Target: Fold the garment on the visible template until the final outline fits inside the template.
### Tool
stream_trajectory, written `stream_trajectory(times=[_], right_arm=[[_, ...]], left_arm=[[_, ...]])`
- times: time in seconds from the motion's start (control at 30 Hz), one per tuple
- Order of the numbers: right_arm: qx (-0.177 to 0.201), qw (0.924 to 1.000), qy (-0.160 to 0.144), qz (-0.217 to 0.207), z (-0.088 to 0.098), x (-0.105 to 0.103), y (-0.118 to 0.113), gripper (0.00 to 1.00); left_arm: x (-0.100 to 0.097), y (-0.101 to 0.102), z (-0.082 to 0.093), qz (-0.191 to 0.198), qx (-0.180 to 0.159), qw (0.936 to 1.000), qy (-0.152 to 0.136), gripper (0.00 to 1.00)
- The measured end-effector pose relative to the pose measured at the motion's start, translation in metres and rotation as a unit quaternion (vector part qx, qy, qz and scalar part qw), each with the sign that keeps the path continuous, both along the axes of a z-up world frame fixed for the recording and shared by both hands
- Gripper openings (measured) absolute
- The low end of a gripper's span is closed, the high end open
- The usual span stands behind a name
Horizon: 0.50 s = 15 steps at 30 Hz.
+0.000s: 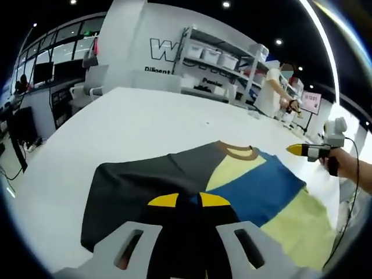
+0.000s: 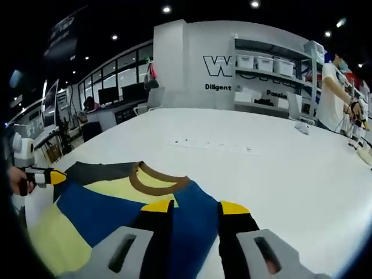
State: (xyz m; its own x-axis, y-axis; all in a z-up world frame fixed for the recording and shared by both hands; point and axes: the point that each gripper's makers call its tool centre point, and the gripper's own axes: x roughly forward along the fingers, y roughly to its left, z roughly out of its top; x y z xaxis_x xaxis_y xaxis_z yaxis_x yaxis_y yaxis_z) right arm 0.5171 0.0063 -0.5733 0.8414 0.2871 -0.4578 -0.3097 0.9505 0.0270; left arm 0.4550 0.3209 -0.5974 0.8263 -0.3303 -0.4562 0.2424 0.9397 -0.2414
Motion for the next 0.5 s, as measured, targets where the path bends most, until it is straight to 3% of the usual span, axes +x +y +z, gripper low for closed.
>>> stream_trajectory(times=[0.5], right_arm=[[-0.001, 0.9999, 0.003, 0.012, 0.009, -0.02, 0.014, 0.26]], left_arm=[[-0.015, 0.018, 0.008, 0.014, 0.025, 0.9996, -0.005, 0.07]])
